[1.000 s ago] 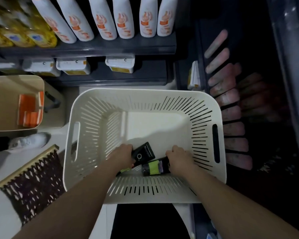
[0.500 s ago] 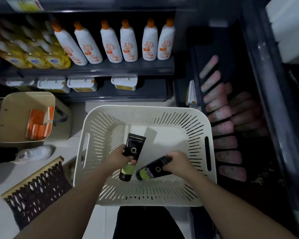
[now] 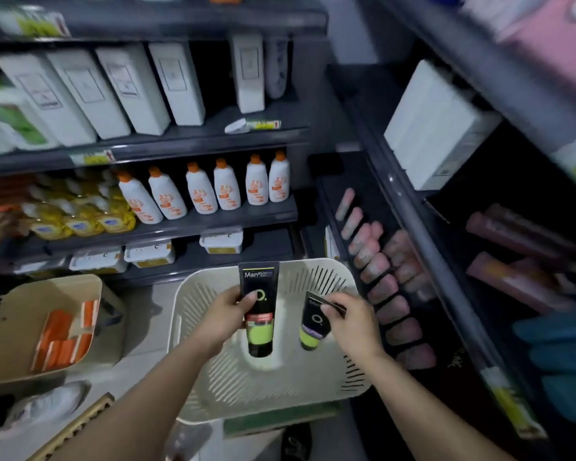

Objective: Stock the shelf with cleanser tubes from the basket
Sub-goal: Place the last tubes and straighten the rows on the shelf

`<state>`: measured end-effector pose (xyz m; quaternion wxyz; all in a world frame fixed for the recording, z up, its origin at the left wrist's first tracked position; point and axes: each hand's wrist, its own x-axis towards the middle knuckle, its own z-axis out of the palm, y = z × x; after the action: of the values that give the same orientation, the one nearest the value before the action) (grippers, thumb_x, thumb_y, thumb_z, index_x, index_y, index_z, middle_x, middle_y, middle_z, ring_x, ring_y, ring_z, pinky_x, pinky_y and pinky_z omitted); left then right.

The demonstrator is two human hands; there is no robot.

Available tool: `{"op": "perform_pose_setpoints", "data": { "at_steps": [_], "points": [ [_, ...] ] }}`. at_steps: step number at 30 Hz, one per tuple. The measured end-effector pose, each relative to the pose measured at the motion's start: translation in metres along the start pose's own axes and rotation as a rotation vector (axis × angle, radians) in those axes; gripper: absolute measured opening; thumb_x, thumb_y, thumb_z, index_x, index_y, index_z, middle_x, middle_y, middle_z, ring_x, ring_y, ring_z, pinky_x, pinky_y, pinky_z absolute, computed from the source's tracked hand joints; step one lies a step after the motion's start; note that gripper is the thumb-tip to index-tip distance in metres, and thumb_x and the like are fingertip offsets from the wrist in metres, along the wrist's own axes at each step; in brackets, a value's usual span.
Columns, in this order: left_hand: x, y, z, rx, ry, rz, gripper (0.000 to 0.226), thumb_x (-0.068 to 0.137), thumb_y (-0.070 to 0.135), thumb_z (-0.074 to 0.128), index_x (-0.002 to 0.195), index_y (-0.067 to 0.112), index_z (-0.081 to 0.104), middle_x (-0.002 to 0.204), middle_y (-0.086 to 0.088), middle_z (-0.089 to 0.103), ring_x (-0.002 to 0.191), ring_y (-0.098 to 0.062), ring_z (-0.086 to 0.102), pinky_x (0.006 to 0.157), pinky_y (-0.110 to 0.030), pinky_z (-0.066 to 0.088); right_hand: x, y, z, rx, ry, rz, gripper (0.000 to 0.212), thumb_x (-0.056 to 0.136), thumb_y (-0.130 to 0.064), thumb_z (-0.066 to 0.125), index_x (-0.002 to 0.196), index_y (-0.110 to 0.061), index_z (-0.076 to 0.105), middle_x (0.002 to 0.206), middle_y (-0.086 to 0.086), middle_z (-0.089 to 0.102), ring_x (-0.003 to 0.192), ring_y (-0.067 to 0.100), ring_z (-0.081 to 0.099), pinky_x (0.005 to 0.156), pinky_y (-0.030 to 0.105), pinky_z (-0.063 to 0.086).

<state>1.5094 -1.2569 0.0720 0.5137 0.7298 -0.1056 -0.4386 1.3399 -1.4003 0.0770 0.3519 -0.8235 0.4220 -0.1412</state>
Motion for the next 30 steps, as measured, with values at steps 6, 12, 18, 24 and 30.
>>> {"op": "perform_pose_setpoints", "data": {
  "at_steps": [6,12,18,24,30],
  "points": [
    [-0.044,0.065,0.008,0.009,-0.106,0.281,0.030,0.091,-0.004,0.056,0.097,0.024,0.059,0.097,0.002,0.067,0.089,-0.018,0.064,0.078,-0.038,0.056,-0.032,-0.046,-0.059,0.125,0.220,0.060,0.008,0.081,-0.014,0.074,0.088,-0.016,0.076,0.078,-0.011,0.070,0.081,0.012,0.066,0.078,0.024,0.051],
    [-0.092,0.123,0.026,0.021,-0.271,0.461,0.017,0.097,0.009,0.052,0.096,0.022,0.064,0.094,-0.001,0.071,0.092,-0.022,0.067,0.080,-0.047,0.057,-0.089,-0.080,-0.125,0.141,0.405,0.064,0.014,0.088,-0.007,0.066,0.091,-0.017,0.075,0.078,-0.018,0.064,0.073,0.002,0.059,0.068,0.008,0.041],
    [-0.141,0.167,0.069,0.140,-0.466,0.657,0.014,0.094,0.019,0.058,0.089,0.022,0.071,0.090,-0.013,0.071,0.085,-0.027,0.067,0.080,-0.057,0.055,-0.150,-0.097,-0.200,0.104,0.602,0.034,0.016,0.081,-0.007,0.074,0.080,-0.023,0.073,0.071,-0.017,0.065,0.070,0.000,0.060,0.068,0.014,0.043],
    [-0.199,0.199,0.127,0.134,-0.648,0.870,0.045,0.075,0.045,0.066,0.091,0.004,0.058,0.076,-0.010,0.052,0.074,-0.021,0.052,0.078,-0.056,0.050,-0.218,-0.100,-0.272,0.012,0.796,0.006,0.015,0.078,-0.004,0.076,0.075,-0.016,0.069,0.062,-0.018,0.057,0.057,-0.010,0.054,0.061,0.008,0.037],
    [-0.267,0.218,0.194,0.046,-0.829,0.899,0.016,0.089,0.008,0.064,0.075,0.014,0.059,0.069,-0.004,0.050,0.074,-0.023,0.050,0.069,-0.038,0.047,-0.285,-0.096,-0.338,0.033,0.958,0.059,0.018,0.078,-0.002,0.075,0.072,-0.016,0.066,0.054,-0.015,0.057,0.076,-0.005,0.064,0.073,0.014,0.043]
  ]
}}
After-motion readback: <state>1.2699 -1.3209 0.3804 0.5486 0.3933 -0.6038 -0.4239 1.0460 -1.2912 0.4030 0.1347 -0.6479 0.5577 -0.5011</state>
